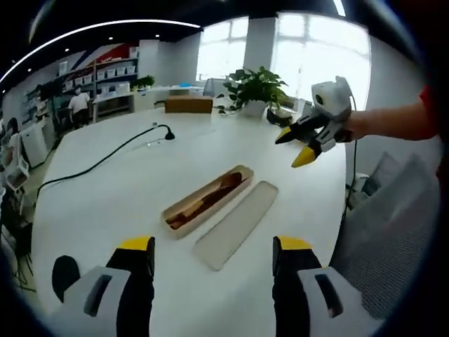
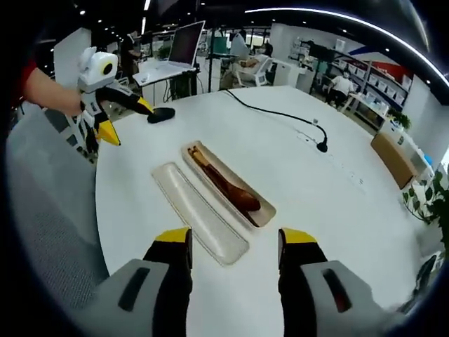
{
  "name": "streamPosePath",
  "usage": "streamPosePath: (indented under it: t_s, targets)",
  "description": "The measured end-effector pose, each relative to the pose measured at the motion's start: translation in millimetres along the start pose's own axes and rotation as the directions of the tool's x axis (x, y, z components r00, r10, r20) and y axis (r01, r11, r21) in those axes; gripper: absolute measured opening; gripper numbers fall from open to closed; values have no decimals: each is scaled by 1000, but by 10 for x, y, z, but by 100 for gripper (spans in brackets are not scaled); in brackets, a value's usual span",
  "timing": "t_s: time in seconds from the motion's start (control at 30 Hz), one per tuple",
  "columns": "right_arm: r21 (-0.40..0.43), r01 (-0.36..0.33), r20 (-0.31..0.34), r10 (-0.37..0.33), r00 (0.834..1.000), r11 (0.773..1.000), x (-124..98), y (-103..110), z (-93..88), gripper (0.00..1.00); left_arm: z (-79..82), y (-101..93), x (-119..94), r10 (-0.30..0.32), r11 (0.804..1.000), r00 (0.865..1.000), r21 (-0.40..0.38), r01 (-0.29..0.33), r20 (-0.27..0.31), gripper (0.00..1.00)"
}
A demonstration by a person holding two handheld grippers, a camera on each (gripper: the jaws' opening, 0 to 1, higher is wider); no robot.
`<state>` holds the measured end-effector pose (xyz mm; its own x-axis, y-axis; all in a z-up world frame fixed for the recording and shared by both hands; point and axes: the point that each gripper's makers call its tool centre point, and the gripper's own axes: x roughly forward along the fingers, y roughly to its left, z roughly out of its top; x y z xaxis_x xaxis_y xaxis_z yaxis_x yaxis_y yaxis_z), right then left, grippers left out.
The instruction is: Arrange the utensils inside the cutlery case until each visible utensil rests in its matching compartment.
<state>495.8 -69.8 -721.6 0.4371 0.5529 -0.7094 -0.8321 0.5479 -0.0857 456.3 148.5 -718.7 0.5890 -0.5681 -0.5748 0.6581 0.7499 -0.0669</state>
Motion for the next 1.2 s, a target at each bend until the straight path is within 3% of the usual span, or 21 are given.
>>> streamPosePath:
  t_s: [0.07,0.2,0.27,0.37,0.4,0.53,0.63,0.73,0.9,1.0,1.2]
  targets:
    - [-1,-2,-11,2,1000,1000,23,-2,-58,48,-39,14,46,2,1000,1000,10,-2,-14,66]
    - [5,1,-19,-1,1000,1000,55,-26,-132,48,-113,-69,130,-55,998,997,-30,54,-51,58]
    - [14,5,-15,-5,1000,1000,87,-40,-156,49,-227,-58,206,-50,999,993,-26,47,-104,66]
    - [-29,28,-21,-29,999,999,209,-65,-241,50,-279,-24,390,-22,999,996,24,25,-89,82]
    - [-36,23,-61,-25,998,999,287,-47,-337,53,-301,-12,449,-12,999,996,42,16,-94,83]
    - [-79,-9,-96,1,995,997,453,42,-392,55,-368,-47,667,11,994,992,108,3,-122,78]
    - [-58,-24,-105,18,994,998,543,49,-428,55,-474,-120,766,-17,987,980,155,49,-200,68]
    - [-51,-30,-120,24,992,998,597,18,-506,55,-476,-73,857,1,985,981,168,33,-196,74]
    - [-14,-53,-128,50,990,999,636,-4,-614,59,-563,-52,886,7,987,975,156,29,-221,66]
    - [1,-62,-140,62,988,998,656,-10,-686,58,-538,-7,909,8,995,978,102,13,-207,69]
    - [7,-90,-121,90,989,996,697,35,-638,54,-526,-81,962,-21,991,982,128,46,-189,64]
